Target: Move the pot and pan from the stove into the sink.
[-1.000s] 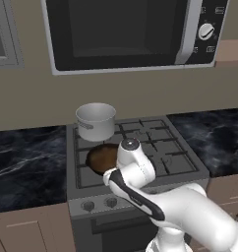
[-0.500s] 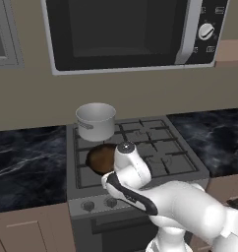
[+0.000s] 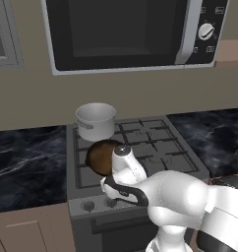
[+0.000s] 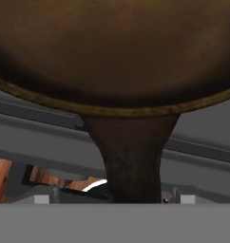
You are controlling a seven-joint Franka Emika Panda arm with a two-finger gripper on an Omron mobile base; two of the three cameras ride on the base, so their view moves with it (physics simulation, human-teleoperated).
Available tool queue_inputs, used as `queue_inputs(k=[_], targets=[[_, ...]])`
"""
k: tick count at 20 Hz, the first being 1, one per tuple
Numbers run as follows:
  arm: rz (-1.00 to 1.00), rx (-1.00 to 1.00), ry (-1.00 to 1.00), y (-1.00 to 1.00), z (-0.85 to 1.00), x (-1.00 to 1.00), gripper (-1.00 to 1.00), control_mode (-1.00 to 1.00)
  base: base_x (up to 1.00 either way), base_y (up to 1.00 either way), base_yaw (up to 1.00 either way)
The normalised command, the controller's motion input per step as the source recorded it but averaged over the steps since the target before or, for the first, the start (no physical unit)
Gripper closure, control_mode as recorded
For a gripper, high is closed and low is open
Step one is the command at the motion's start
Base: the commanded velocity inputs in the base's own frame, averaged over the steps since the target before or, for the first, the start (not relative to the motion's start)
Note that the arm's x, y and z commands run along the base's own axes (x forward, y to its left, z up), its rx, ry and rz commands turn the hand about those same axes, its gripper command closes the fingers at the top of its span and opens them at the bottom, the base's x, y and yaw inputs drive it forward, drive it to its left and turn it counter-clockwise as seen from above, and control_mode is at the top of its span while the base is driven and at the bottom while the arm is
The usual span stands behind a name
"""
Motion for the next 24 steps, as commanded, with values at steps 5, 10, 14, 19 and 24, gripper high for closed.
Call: queue_inputs(k=[5, 10, 14, 19, 24], targets=[[0.0, 0.0, 0.0, 0.0, 0.0, 0.0, 1.0, -1.0, 0.0, 0.0, 0.0], [0.0, 0.01, 0.0, 0.0, 0.14, 0.0, 1.0, -1.0, 0.0, 0.0, 0.0], [0.0, 0.03, 0.0, -0.02, 0.43, 0.0, 1.0, -1.0, 0.0, 0.0, 0.0], [0.0, 0.03, -0.01, -0.02, 0.65, -0.02, 1.0, -1.0, 0.0, 0.0, 0.0], [0.0, 0.03, 0.0, -0.03, 0.78, -0.15, 1.0, -1.0, 0.0, 0.0, 0.0]])
